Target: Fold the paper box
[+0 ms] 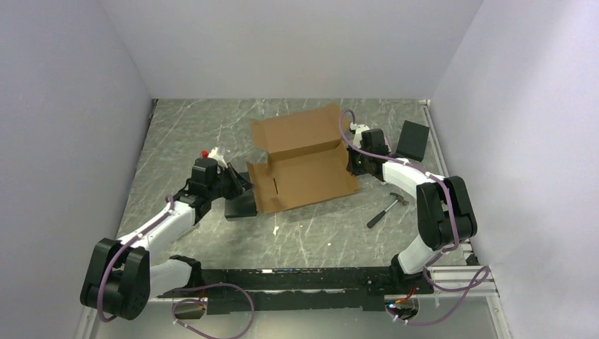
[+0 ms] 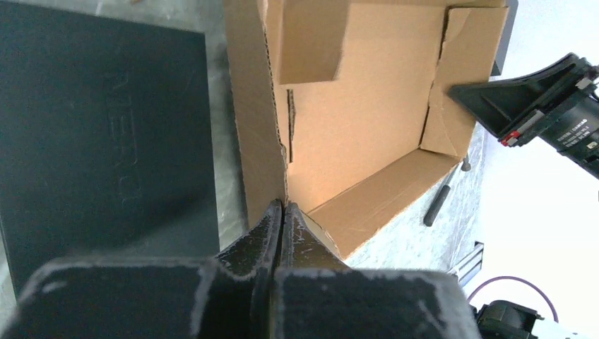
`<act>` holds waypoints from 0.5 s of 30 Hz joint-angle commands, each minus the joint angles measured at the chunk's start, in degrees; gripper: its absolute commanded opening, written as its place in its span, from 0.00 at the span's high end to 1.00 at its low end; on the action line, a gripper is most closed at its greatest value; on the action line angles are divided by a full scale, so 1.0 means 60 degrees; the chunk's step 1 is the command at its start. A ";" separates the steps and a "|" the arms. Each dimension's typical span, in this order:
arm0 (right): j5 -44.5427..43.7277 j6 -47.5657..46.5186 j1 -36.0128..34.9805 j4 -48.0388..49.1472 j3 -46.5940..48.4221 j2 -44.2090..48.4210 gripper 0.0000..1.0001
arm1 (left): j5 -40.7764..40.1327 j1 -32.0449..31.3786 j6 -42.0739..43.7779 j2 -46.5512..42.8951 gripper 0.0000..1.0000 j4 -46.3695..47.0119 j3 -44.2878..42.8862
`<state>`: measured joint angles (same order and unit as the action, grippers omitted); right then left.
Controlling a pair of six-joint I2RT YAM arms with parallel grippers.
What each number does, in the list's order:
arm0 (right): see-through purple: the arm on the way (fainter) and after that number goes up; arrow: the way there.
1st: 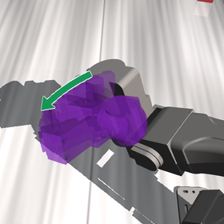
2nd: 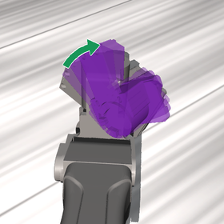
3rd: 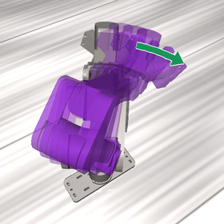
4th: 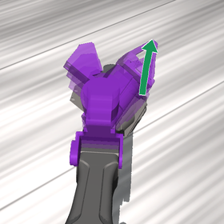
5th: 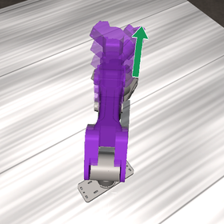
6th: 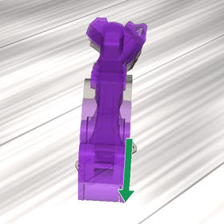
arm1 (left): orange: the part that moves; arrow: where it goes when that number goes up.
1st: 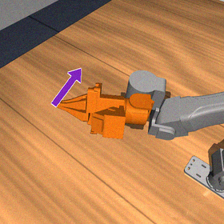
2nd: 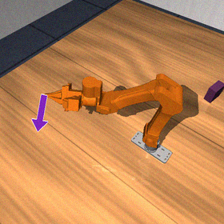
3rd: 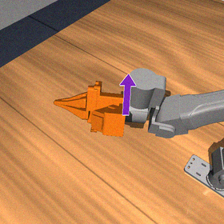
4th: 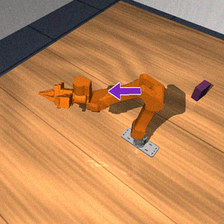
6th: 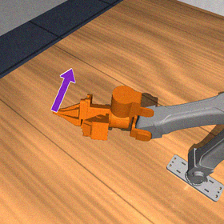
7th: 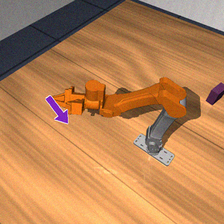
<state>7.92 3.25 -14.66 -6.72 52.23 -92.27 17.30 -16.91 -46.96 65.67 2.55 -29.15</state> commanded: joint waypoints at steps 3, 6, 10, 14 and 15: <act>0.0245 0.0234 -0.0057 0.0482 0.0221 -0.0062 1.00 | 0.0672 0.0035 0.0493 -0.0141 1.00 0.0248 -0.1024; 0.0276 0.0274 -0.0077 0.0488 0.0220 -0.0083 1.00 | 0.1122 0.0024 0.0566 0.0064 1.00 0.0072 -0.1502; 0.0291 0.0301 -0.0092 0.0513 0.0216 -0.0091 1.00 | 0.1701 -0.0008 0.0596 0.0710 1.00 -0.0023 -0.2031; 0.0276 0.0287 -0.0096 0.0505 0.0204 -0.0104 1.00 | 0.2095 -0.0028 0.0692 0.1396 1.00 0.0094 -0.2359; 0.0278 0.0293 -0.0103 0.0512 0.0202 -0.0105 1.00 | 0.2203 -0.0037 0.0693 0.1560 1.00 0.0181 -0.2398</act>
<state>7.75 4.32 -14.70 -6.17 52.23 -92.68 25.82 -16.75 -44.16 72.01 1.45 -40.86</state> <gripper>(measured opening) 0.036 0.009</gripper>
